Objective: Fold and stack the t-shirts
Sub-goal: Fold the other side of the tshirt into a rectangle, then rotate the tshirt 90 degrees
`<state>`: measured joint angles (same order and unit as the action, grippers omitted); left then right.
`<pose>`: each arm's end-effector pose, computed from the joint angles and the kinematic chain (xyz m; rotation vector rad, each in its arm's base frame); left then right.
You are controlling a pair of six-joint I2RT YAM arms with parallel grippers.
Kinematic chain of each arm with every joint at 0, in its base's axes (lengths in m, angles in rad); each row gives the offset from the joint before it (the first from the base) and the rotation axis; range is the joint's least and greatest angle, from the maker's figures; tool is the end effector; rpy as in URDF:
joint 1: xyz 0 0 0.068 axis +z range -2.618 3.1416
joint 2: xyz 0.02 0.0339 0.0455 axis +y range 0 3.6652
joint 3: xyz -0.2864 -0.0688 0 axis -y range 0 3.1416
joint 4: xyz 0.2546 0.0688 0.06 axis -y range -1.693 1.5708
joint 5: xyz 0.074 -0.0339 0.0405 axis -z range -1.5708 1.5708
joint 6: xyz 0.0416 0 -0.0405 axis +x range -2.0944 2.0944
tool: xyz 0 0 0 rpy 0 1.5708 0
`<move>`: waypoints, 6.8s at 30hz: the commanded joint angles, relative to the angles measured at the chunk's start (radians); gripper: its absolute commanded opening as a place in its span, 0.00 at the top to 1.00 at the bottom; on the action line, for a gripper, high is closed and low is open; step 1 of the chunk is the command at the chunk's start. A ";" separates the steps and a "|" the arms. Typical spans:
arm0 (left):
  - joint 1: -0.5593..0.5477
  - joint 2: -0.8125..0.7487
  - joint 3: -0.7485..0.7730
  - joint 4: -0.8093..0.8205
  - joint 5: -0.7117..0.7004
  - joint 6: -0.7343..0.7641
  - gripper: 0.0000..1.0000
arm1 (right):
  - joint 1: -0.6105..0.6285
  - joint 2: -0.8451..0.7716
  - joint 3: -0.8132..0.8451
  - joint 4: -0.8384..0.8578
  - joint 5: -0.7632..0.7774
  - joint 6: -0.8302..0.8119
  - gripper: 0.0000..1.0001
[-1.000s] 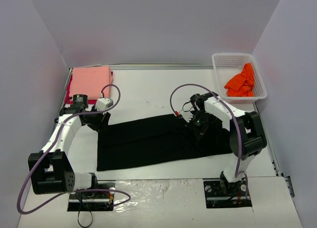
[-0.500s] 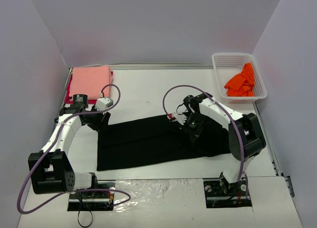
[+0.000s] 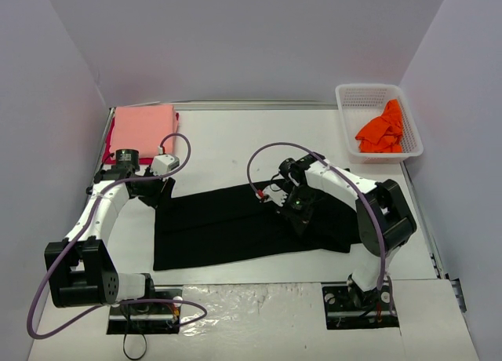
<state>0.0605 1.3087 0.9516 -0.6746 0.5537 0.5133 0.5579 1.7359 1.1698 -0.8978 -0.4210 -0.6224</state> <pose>0.2623 -0.0060 0.2635 0.7334 2.3316 -0.4736 0.2676 0.1871 0.1988 -1.6741 2.4387 0.6265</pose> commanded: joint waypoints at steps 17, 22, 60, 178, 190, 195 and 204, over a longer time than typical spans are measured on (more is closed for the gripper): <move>0.002 -0.012 -0.002 -0.011 0.025 0.022 0.54 | -0.025 -0.099 0.140 -0.158 -0.064 -0.043 0.76; -0.011 -0.012 0.001 -0.023 0.028 0.039 0.53 | -0.156 -0.107 0.137 -0.058 0.116 0.041 0.94; -0.168 0.215 -0.002 -0.046 -0.225 0.157 0.53 | -0.326 0.014 -0.102 0.310 0.214 0.122 0.97; -0.065 -0.057 0.208 -0.163 -0.051 0.099 0.76 | -0.357 0.247 -0.013 0.316 0.260 0.173 1.00; 0.035 -0.123 0.237 -0.062 -0.152 -0.088 0.91 | -0.354 0.603 0.599 0.163 0.145 0.164 1.00; 0.078 -0.146 0.216 -0.022 -0.182 -0.139 0.89 | -0.339 0.799 0.960 0.079 0.136 0.196 1.00; 0.085 -0.108 0.191 -0.006 -0.224 -0.162 0.84 | -0.271 1.013 1.360 0.285 0.139 0.269 1.00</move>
<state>0.1390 1.1908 1.1427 -0.6987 0.3573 0.3790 0.2436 2.6812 2.5496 -0.7918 -0.3099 -0.3771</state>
